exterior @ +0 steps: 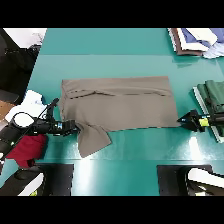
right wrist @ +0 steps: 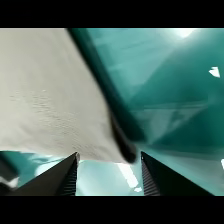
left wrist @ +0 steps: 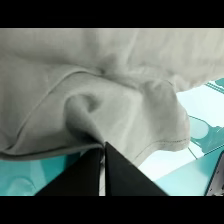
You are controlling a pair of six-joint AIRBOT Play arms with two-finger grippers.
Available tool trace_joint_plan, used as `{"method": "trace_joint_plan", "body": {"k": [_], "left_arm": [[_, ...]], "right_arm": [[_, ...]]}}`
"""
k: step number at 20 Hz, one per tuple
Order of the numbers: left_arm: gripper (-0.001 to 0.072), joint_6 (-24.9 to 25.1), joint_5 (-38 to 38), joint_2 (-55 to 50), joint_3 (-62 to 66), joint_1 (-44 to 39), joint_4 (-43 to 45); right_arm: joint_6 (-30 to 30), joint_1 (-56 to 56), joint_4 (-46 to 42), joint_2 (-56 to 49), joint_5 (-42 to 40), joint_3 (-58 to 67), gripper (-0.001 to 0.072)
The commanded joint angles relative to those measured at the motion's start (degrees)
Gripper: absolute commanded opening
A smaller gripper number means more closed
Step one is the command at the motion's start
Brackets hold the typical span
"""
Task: Fold the shirts.
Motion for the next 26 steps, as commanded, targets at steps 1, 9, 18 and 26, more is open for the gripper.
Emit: {"method": "trace_joint_plan", "body": {"k": [1,9,18,26], "left_arm": [[0.003,0.13,0.15,0.02,0.07,-0.02,-0.13],[0.0028,-2.99,-11.39,4.07,7.93,-0.02,13.99],[0.0029,-9.07,-30.95,20.65,9.51,-0.02,12.33],[0.003,-2.75,-5.84,9.57,12.94,-0.02,11.78]], "right_arm": [[-0.22,2.45,0.74,-1.99,-2.27,-0.83,0.0416],[-1.86,4.61,-7.54,6.19,4.63,3.08,0.0014],[2.56,4.63,-24.61,36.04,16.94,0.46,0.0014],[3.3,8.0,-14.6,25.83,6.21,9.99,0.0014]]}}
